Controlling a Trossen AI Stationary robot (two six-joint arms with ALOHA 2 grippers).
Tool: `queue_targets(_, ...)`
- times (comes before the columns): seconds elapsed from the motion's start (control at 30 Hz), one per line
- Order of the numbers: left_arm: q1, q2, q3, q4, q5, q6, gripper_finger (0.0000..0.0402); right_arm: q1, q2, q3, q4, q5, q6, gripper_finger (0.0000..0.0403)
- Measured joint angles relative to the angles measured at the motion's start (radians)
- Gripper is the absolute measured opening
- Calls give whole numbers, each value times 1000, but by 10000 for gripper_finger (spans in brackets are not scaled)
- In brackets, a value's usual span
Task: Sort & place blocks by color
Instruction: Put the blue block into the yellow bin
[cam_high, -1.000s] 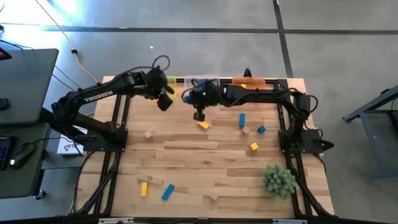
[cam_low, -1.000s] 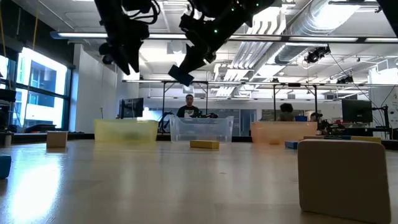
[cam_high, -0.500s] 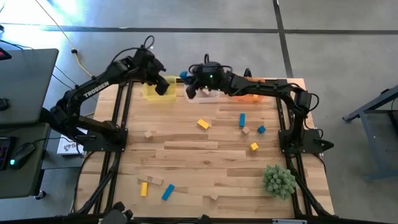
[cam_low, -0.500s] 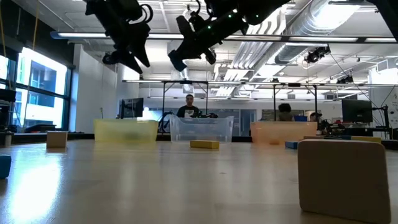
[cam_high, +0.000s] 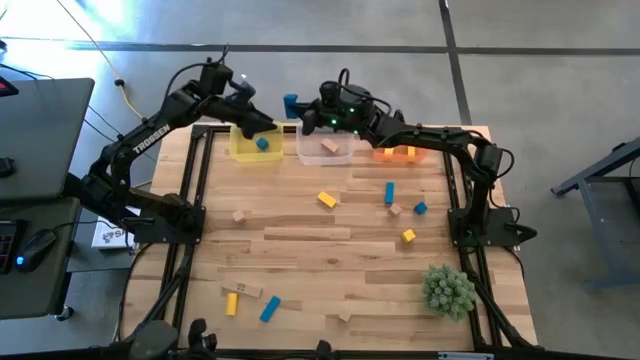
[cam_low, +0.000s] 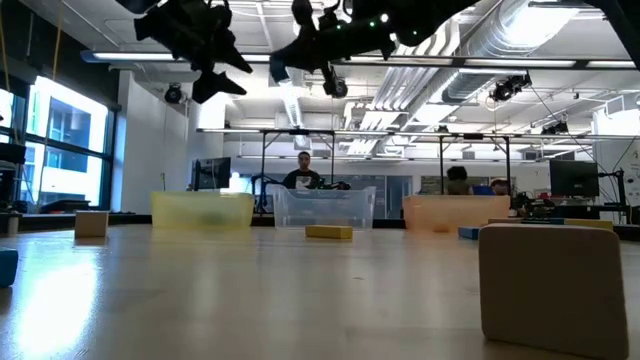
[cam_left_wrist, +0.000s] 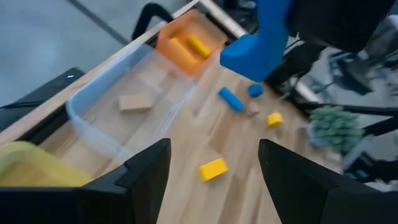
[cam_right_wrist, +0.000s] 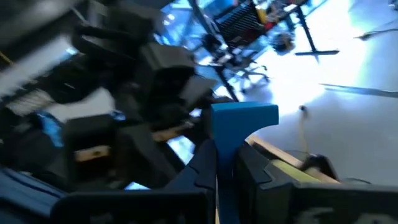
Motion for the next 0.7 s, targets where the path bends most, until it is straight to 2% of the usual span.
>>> queue_targets(0.2, 0, 0, 0, 83, 172, -65, 234, 1, 0, 0, 107, -77, 85, 5)
queue_targets(0.37, 0, 0, 0, 187, 300, -148, 234, 1, 0, 0, 159, -84, 155, 5)
queue_targets(0.7, -2, 0, 0, 310, 321, -273, 234, 15, 0, 0, 189, -105, 214, 5)
